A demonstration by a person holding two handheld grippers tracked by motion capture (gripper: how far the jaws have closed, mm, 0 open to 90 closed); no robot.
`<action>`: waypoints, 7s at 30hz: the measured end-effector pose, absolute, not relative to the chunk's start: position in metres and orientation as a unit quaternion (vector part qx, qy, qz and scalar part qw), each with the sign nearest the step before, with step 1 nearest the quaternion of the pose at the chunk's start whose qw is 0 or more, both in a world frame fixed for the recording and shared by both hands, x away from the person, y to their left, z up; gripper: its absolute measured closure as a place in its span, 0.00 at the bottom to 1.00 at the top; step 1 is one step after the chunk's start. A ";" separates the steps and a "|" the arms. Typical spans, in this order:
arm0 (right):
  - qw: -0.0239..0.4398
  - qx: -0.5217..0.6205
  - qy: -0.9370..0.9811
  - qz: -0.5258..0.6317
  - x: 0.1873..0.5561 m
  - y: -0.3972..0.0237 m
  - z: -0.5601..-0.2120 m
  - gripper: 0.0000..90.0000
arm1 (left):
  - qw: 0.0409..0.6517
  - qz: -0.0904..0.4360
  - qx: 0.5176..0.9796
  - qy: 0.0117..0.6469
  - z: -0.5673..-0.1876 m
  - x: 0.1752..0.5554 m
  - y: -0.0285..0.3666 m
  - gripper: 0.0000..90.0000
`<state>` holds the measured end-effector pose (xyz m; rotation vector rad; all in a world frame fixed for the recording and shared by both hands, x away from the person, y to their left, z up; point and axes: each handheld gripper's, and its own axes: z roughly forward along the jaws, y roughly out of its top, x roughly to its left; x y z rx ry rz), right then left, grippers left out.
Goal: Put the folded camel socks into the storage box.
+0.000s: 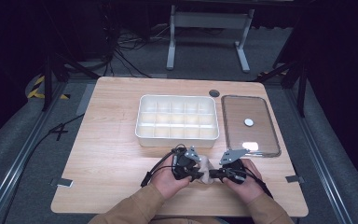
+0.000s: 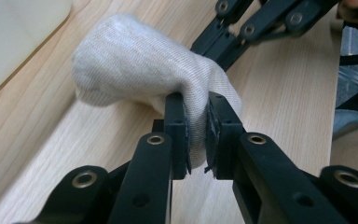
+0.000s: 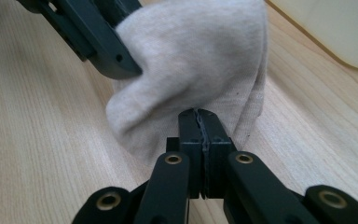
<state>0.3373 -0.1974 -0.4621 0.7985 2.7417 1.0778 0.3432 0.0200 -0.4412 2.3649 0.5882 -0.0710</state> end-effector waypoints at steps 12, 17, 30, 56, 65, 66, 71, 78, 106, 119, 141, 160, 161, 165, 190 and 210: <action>0.045 0.248 0.895 0.367 0.340 -0.186 -0.459 1.00 | 0.319 -0.034 0.918 0.232 -0.444 0.344 0.021 0.88; 0.043 0.247 0.898 0.362 0.341 -0.181 -0.464 1.00 | 0.334 -0.036 0.915 0.224 -0.445 0.343 0.020 0.73; 0.026 0.257 0.892 0.371 0.344 -0.184 -0.466 1.00 | 0.346 -0.037 0.915 0.206 -0.442 0.339 0.020 0.55; 0.019 0.253 0.891 0.377 0.344 -0.187 -0.467 1.00 | 0.349 -0.028 0.896 0.273 -0.444 0.365 0.056 0.81; 0.020 0.254 0.891 0.377 0.344 -0.187 -0.467 1.00 | 0.346 -0.037 0.907 0.237 -0.448 0.358 0.032 0.98; 0.020 0.254 0.891 0.377 0.344 -0.187 -0.468 1.00 | 0.355 -0.034 0.905 0.230 -0.446 0.356 0.031 0.98; 0.018 0.257 0.889 0.378 0.344 -0.187 -0.468 1.00 | 0.366 -0.025 0.909 0.199 -0.445 0.351 0.022 0.98; 0.010 0.265 0.885 0.382 0.345 -0.189 -0.469 1.00 | 0.368 -0.021 0.911 0.186 -0.448 0.353 0.017 0.94; 0.037 0.278 0.899 0.336 0.333 -0.204 -0.460 0.99 | 0.386 0.005 0.908 0.164 -0.438 0.343 0.009 0.79; 0.021 0.284 0.894 0.345 0.335 -0.204 -0.462 1.00 | 0.371 0.035 0.913 0.165 -0.420 0.343 0.028 0.82; 0.022 0.285 0.896 0.341 0.335 -0.200 -0.461 1.00 | 0.352 0.003 0.925 0.143 -0.444 0.347 -0.003 0.86; 0.026 0.297 0.881 0.368 0.323 -0.227 -0.433 0.96 | 0.320 -0.002 0.934 0.162 -0.457 0.354 -0.015 0.92; 0.031 0.293 0.876 0.381 0.323 -0.226 -0.428 0.96 | 0.320 -0.002 0.934 0.162 -0.457 0.353 -0.015 0.92; 0.040 0.278 0.871 0.403 0.326 -0.213 -0.424 0.97 | 0.317 0.000 0.934 0.164 -0.456 0.353 -0.015 0.92; 0.041 0.331 0.872 0.359 0.339 -0.219 -0.449 0.89 | 0.348 -0.032 0.928 0.129 -0.457 0.341 -0.025 0.83; 0.070 0.337 0.868 0.358 0.347 -0.211 -0.455 0.79 | 0.318 0.014 0.936 0.148 -0.459 0.340 -0.020 0.58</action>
